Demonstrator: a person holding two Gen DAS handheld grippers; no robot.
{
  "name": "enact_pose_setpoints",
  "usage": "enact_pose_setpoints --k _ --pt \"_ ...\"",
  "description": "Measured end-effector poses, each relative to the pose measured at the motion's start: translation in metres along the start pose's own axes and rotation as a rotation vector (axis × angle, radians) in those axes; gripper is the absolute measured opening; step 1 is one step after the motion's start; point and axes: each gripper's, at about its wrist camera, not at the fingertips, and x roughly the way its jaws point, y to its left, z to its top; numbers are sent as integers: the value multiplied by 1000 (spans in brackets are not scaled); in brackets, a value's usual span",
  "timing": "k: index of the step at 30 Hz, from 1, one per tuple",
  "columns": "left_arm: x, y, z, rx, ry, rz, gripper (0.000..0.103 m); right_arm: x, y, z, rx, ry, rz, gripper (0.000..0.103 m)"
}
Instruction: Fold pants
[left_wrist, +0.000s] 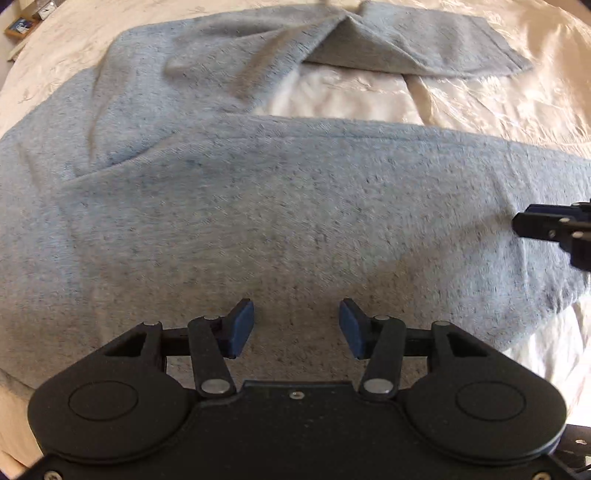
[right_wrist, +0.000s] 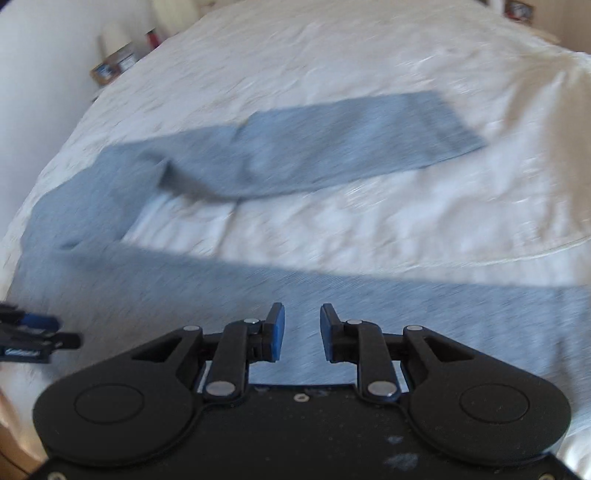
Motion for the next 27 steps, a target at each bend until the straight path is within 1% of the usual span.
enact_pose_setpoints --k 2,4,5,7,9,10,11,12,13,14,16,17,20,23,25,27 --pt "3 -2 -12 30 16 23 62 15 29 -14 -75 48 30 22" --pt "1 6 -27 33 29 48 63 20 36 -29 -141 88 1 22" --pt "0 16 -32 17 37 58 64 18 31 -35 -157 102 -27 22" --pt "-2 41 -41 -39 56 94 65 9 -2 -47 -157 119 -95 22" --pt "-4 66 -47 -110 81 135 65 -2 -46 -56 -120 130 -203 22" --pt "-6 78 -49 -149 90 135 65 -8 -71 -59 -88 132 -263 22" --pt "-10 86 -48 -187 99 133 63 -16 -101 -63 -37 131 -330 22" --pt "-16 92 -44 -217 104 138 56 -23 -124 -64 12 129 -382 20" --pt "-23 97 -37 -246 99 145 53 -30 -146 -64 71 126 -427 17" --pt "-32 100 -29 -269 77 144 53 -38 -165 -60 134 122 -429 18" --pt "-52 105 -7 -301 11 132 53 -54 -184 -46 207 93 -434 25" --pt "-59 106 6 -306 -17 133 54 -60 -184 -35 217 63 -424 26" --pt "-70 110 52 -295 -75 140 54 -64 -176 5 204 -21 -339 26" --pt "-65 109 98 -282 -111 124 55 -48 -151 55 178 -68 -246 26" --pt "-52 106 126 -262 -114 126 55 -26 -130 90 158 -92 -177 26" --pt "-37 102 148 -231 -122 121 55 -4 -100 125 121 -96 -121 26"
